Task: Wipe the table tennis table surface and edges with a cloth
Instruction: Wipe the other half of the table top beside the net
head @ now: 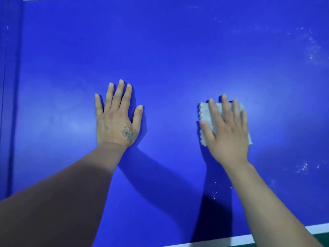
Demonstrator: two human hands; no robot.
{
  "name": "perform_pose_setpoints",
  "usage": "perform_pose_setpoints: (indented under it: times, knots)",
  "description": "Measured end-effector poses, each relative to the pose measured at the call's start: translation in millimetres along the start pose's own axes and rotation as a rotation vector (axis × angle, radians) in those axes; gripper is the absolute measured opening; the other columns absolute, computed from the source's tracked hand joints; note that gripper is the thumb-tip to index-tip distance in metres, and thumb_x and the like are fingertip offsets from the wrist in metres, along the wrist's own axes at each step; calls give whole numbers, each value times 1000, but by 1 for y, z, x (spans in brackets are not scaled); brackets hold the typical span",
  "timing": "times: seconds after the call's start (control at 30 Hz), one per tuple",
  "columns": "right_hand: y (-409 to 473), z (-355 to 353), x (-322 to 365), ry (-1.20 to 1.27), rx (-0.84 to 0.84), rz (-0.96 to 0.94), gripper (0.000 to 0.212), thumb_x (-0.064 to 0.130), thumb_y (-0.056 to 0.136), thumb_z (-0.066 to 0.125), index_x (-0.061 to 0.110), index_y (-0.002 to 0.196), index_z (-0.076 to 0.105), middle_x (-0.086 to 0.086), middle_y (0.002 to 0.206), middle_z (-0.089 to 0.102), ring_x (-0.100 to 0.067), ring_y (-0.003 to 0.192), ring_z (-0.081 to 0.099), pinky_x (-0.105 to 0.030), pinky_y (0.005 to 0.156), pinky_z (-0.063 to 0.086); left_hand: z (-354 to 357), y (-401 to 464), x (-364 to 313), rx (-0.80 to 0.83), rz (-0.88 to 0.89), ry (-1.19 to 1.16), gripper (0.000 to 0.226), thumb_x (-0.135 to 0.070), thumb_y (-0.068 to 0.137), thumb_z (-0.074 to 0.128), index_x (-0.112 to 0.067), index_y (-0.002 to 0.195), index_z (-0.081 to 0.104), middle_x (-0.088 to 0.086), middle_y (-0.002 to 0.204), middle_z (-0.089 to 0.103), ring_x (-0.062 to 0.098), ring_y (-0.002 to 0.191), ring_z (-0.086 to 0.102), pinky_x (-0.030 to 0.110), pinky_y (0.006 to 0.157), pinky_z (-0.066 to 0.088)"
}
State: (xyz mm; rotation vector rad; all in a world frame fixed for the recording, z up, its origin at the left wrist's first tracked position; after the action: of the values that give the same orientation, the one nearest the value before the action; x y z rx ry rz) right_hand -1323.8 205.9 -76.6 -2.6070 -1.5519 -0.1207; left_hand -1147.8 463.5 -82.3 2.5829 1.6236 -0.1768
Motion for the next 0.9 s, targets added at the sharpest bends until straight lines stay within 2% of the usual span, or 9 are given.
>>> perform_pose_setpoints:
  times: [0.13, 0.2, 0.3, 0.43, 0.6, 0.73, 0.9]
  knots:
    - [40, 2, 4, 20, -49, 146, 65, 59, 109, 25, 31, 168, 25, -6, 177, 15, -34, 163, 7, -57, 131, 8, 0, 0, 0, -4, 1, 2, 69, -59, 112, 24, -24, 171, 20, -5, 180, 12, 20, 167, 1, 59, 133, 4]
    - [55, 5, 21, 12, -51, 153, 66, 60, 108, 22, 31, 168, 24, -7, 177, 14, -36, 163, 7, -58, 131, 7, 0, 0, 0, -8, 4, 1, 69, -60, 112, 24, -25, 171, 21, -5, 180, 13, 20, 167, 2, 59, 133, 4]
    - [59, 8, 56, 19, -43, 74, 68, 61, 107, 21, 32, 168, 24, -8, 177, 14, -36, 163, 7, -59, 130, 6, 0, -1, -1, -20, 7, 1, 69, -60, 112, 24, -24, 171, 22, -5, 180, 14, 20, 167, 3, 59, 133, 5]
    - [13, 11, 93, 50, -11, -86, 64, 59, 109, 28, 32, 167, 28, -7, 177, 15, -33, 164, 6, -58, 130, 8, -2, -2, -2, -29, 8, -4, 69, -60, 112, 25, -24, 171, 23, -5, 179, 16, 19, 167, 4, 58, 133, 5]
    - [-69, 10, 77, 56, 62, -178, 62, 59, 111, 32, 34, 167, 27, -1, 178, 11, -27, 165, 3, -55, 131, 11, -1, -3, -3, -23, 12, -3, 70, -60, 111, 24, -23, 170, 24, -4, 179, 16, 21, 167, 5, 59, 133, 6]
    - [-89, 4, 24, 61, 59, -67, 64, 61, 109, 36, 34, 167, 28, -5, 178, 5, -26, 165, 1, -55, 131, 11, -2, -2, -3, -20, 11, 6, 71, -61, 111, 22, -23, 171, 23, -3, 179, 16, 21, 167, 5, 59, 133, 5]
    - [-39, 5, -2, -11, 23, 159, 67, 62, 109, 20, 33, 169, 18, -6, 178, 0, -33, 164, 0, -60, 130, 7, -3, -4, -5, -28, 14, 17, 70, -60, 112, 21, -23, 171, 22, -3, 179, 16, 22, 167, 5, 60, 133, 4]
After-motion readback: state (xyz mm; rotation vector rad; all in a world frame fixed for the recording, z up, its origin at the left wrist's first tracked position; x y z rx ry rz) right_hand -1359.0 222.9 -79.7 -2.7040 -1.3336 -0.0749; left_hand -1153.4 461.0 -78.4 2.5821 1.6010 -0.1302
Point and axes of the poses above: each hand's wrist, its own y-axis towards the middle knuckle, its own z-axis out of the palm, x = y × z, the point moved 4 cm from there along y, towards the middle knuckle
